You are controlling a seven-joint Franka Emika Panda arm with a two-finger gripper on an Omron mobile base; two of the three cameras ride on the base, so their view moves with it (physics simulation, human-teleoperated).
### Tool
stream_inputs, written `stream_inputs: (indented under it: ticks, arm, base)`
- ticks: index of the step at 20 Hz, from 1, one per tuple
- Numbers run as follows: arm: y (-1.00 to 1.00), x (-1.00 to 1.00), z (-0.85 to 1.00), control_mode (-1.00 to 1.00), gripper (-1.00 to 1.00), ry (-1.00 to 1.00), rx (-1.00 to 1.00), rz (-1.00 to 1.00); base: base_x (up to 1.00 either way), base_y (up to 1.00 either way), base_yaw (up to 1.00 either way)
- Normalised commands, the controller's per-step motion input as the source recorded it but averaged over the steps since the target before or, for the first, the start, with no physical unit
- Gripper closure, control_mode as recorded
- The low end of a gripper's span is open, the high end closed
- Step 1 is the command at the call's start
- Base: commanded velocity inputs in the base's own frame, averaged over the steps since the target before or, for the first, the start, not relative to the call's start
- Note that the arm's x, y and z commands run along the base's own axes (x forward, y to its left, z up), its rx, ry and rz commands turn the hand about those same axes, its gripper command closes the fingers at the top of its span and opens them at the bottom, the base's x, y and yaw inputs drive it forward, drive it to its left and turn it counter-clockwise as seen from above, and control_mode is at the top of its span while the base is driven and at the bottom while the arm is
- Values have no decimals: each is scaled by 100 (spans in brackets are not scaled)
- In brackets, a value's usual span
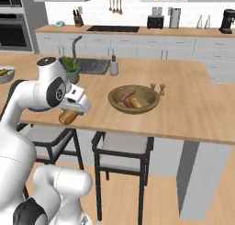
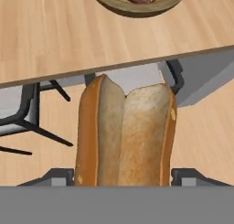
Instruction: Place one bun and one sausage from the bowl on each plate.
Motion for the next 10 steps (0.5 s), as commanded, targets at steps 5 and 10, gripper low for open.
stream_inputs:
  ticks: [5, 10]
  arm:
    - [0, 0, 0, 100, 100, 0, 0, 0]
    - [0, 0, 0, 100, 100, 0, 0, 0]
  base:
    - [43, 100, 0]
    - [93, 43, -2]
